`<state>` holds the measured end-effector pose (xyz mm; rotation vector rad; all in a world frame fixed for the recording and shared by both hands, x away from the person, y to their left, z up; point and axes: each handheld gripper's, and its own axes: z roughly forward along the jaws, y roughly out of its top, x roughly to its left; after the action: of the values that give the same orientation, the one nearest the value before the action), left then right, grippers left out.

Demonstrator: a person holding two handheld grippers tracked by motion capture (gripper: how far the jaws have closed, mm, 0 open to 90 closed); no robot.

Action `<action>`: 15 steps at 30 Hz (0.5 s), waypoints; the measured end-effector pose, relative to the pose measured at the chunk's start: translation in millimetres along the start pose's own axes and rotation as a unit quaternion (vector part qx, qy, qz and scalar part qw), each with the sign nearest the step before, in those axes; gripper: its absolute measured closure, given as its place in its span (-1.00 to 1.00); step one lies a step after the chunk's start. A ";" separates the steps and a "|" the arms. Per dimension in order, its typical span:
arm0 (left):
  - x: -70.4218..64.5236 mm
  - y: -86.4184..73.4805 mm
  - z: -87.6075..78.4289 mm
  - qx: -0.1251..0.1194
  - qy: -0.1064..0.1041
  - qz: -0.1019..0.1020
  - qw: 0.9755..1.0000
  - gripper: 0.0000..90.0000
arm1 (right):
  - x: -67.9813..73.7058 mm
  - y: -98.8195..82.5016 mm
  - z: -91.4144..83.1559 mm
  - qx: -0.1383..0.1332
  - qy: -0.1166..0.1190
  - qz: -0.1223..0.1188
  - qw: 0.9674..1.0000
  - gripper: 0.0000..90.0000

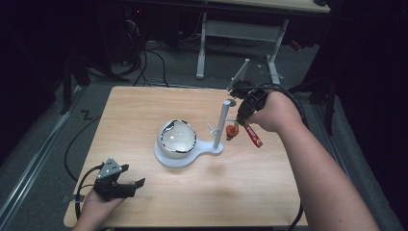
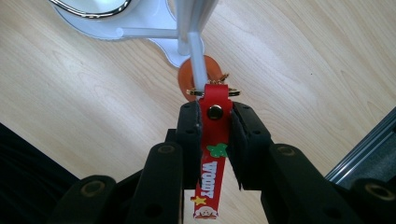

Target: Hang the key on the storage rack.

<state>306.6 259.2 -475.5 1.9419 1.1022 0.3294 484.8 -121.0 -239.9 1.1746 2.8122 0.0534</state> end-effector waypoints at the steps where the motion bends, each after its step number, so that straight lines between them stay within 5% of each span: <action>1: 0.2 -0.2 -0.4 -0.001 0.000 -0.001 1.000 -0.65 | -1.6 1.0 0.6 0.002 0.000 0.001 1.000 0.66; 15: 0.4 -0.4 -0.5 0.000 0.000 0.000 1.000 -0.65 | -3.3 2.5 -3.8 -0.011 -0.016 -0.007 1.000 0.52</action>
<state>306.3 259.9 -475.6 1.9421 1.1024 0.3280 488.5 -121.6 -235.8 1.1408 2.7854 0.0637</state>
